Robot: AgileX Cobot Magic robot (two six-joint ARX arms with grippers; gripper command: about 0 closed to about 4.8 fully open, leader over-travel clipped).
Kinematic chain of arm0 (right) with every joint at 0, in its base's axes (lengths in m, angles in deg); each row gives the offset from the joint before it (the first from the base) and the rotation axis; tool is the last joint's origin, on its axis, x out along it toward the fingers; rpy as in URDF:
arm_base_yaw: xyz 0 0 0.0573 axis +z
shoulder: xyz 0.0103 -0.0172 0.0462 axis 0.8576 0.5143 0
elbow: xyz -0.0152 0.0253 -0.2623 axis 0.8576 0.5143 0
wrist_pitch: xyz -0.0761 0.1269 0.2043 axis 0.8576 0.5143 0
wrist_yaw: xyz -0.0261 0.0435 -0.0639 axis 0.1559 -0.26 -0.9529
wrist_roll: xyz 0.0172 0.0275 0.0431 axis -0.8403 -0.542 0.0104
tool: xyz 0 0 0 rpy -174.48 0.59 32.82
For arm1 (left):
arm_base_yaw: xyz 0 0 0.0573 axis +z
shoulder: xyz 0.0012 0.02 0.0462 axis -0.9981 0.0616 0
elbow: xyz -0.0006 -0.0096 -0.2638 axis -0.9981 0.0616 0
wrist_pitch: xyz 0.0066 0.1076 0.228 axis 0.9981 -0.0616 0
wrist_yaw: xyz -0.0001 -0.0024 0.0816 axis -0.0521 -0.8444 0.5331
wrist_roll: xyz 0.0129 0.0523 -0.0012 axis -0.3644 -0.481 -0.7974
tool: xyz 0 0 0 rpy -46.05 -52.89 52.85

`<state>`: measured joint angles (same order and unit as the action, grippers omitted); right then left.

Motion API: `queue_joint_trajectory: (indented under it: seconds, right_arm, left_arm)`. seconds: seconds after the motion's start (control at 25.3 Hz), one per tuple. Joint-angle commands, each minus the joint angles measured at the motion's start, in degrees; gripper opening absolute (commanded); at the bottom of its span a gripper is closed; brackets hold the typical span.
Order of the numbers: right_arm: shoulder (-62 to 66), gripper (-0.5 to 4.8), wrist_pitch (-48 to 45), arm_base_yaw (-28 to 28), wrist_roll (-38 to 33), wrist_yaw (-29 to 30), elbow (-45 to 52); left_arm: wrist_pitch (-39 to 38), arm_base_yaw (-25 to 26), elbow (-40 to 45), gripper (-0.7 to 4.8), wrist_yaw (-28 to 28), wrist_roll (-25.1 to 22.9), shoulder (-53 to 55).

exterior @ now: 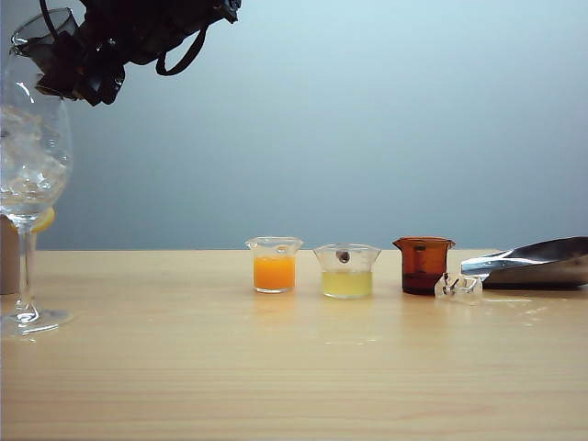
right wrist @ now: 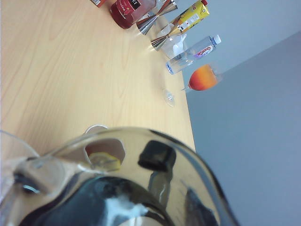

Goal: Pick up the first measuring cup from the left, pour the coconut rum inside into the goblet, and finally put the measuring cup back in its original place.

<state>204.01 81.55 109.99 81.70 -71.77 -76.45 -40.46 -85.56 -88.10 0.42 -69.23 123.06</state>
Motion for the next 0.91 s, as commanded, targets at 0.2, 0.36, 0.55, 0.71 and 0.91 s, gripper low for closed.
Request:
queue_joint_trajectory:
  seconds: [0.2,0.36,0.55,0.71,0.91]
  right_arm:
    - [-0.72,-0.01,-1.44,0.22,2.03,-1.11,-0.24]
    - [-0.72,-0.01,-1.46,0.24,3.72,-1.11,-0.24]
    - [-0.74,-0.01,-1.49,0.24,5.53,-1.14,-0.24]
    - [-0.72,-0.01,-1.70,0.24,6.45,-1.16,-0.24]
    - [-0.72,-0.01,-2.49,0.24,8.22,-1.36,-0.24]
  left_arm:
    - [0.42,-0.07,-0.24,-0.05,-0.22,0.00,-0.20]
    - [0.42,-0.13,-0.24,-0.05,-0.22,0.00,-0.20]
    - [0.00,-0.13,-0.24,-0.05,-0.24,0.00,-0.20]
    - [-0.63,-0.13,-0.24,-0.05,-0.04,-0.02,-0.20]
    - [-2.32,-0.11,-0.26,-0.05,-0.09,0.00,-0.20]
